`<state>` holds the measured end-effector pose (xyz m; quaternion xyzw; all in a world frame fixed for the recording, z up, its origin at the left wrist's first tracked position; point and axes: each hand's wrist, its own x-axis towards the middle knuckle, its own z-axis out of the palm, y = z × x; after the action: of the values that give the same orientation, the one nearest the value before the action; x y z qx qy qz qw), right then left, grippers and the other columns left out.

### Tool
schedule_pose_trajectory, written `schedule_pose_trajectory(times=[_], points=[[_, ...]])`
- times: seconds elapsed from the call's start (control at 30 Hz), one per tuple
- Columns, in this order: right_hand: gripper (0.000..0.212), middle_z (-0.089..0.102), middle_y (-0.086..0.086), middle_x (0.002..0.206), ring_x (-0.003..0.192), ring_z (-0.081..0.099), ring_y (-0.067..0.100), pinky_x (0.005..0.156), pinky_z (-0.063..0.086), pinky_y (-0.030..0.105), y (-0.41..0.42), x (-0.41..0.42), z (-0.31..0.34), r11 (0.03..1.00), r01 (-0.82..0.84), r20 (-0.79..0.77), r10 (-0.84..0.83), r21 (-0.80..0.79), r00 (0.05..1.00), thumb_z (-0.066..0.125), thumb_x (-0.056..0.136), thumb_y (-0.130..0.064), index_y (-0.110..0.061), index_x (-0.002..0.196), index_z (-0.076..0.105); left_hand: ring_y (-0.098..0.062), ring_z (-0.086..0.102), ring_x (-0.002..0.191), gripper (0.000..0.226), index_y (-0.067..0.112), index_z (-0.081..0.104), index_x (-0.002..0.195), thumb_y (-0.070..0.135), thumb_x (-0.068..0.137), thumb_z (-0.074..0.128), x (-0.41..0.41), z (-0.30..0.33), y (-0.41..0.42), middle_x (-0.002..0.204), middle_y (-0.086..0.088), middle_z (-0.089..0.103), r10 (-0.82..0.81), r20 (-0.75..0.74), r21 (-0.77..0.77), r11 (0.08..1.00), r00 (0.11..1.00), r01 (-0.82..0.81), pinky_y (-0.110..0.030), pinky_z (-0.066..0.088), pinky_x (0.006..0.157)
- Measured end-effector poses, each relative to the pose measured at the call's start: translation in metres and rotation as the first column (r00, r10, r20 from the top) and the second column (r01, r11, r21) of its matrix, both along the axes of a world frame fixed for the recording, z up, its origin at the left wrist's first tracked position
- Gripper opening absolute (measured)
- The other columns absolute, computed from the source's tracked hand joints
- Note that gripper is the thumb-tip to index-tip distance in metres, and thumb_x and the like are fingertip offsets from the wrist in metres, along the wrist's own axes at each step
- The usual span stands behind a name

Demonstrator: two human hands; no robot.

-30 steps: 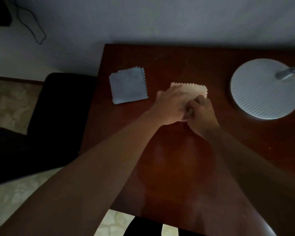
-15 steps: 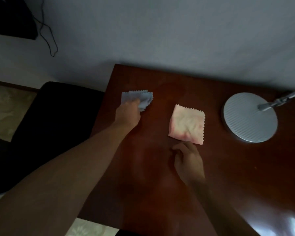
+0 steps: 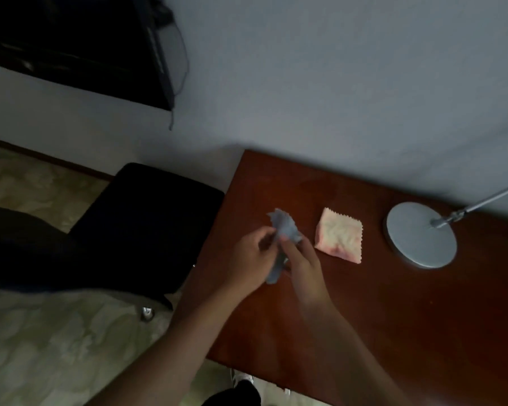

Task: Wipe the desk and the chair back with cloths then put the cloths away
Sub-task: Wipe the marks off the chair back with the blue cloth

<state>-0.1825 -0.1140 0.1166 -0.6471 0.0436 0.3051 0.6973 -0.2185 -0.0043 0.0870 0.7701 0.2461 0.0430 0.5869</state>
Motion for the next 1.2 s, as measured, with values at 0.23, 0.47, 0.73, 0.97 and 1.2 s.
schedule_pose_trajectory(times=[0.23, 0.47, 0.73, 0.97, 1.2], points=[[0.012, 0.073, 0.006, 0.089, 0.085, 0.071, 0.022, 0.068, 0.054, 0.03, 0.014, -0.085, 0.033, 1.0, 0.01, 0.08, -0.008, -0.017, 0.997, 0.06, 0.096, -0.018, -0.014, 0.103, 0.069, 0.002, 0.064, 0.106, 0.026, 0.034, 0.068, 0.118, 0.029, 0.097, 0.055, -0.111, 0.042, 0.01, 0.119, 0.013, 0.068, 0.047, 0.054, -0.037, 0.998, 0.997, -0.045, -0.023, 0.053, 0.093], [0.019, 0.074, 0.007, 0.104, 0.097, 0.07, 0.023, 0.09, 0.055, 0.045, 0.025, -0.188, 0.068, 0.943, -0.271, 0.008, 0.275, 0.191, 0.961, 0.054, 0.098, -0.016, -0.013, 0.111, 0.067, -0.004, 0.053, 0.114, 0.053, 0.031, 0.051, 0.137, 0.034, 0.087, 0.07, -0.24, 0.075, 0.038, 0.124, 0.012, 0.055, 0.424, 0.011, -0.081, 0.903, 0.906, -0.422, -0.025, 0.042, 0.095], [0.018, 0.074, 0.007, 0.101, 0.098, 0.069, 0.023, 0.092, 0.053, 0.043, 0.083, -0.303, 0.105, 0.848, -0.51, 0.057, 0.507, 0.146, 0.86, 0.057, 0.094, -0.018, -0.013, 0.105, 0.069, -0.026, 0.066, 0.113, 0.043, 0.009, 0.065, 0.127, 0.032, 0.09, 0.059, -0.398, 0.099, 0.081, 0.123, -0.015, 0.069, 0.457, -0.027, -0.679, 0.644, 0.889, -0.352, -0.043, 0.05, 0.096], [0.02, 0.073, 0.004, 0.105, 0.1, 0.068, 0.02, 0.092, 0.055, 0.042, 0.166, -0.39, 0.091, 0.826, -0.549, -0.008, 0.555, 0.128, 0.832, 0.054, 0.097, -0.017, -0.016, 0.111, 0.068, -0.029, 0.071, 0.099, 0.035, 0.006, 0.066, 0.118, -0.003, 0.085, 0.064, -0.499, 0.092, 0.162, 0.109, -0.018, 0.073, 0.7, 0.059, -0.569, 0.609, 0.712, -0.552, -0.036, 0.054, 0.078], [0.022, 0.074, 0.008, 0.103, 0.091, 0.071, 0.025, 0.083, 0.058, 0.044, 0.268, -0.485, 0.062, 0.902, -0.423, -0.103, 0.431, 0.087, 0.897, 0.07, 0.086, -0.012, -0.011, 0.108, 0.069, -0.025, 0.07, 0.093, 0.03, 0.016, 0.072, 0.102, -0.007, 0.084, 0.066, -0.578, 0.098, 0.268, 0.103, -0.013, 0.075, 0.672, 0.07, -0.412, 0.693, 0.737, -0.592, -0.038, 0.055, 0.084]])
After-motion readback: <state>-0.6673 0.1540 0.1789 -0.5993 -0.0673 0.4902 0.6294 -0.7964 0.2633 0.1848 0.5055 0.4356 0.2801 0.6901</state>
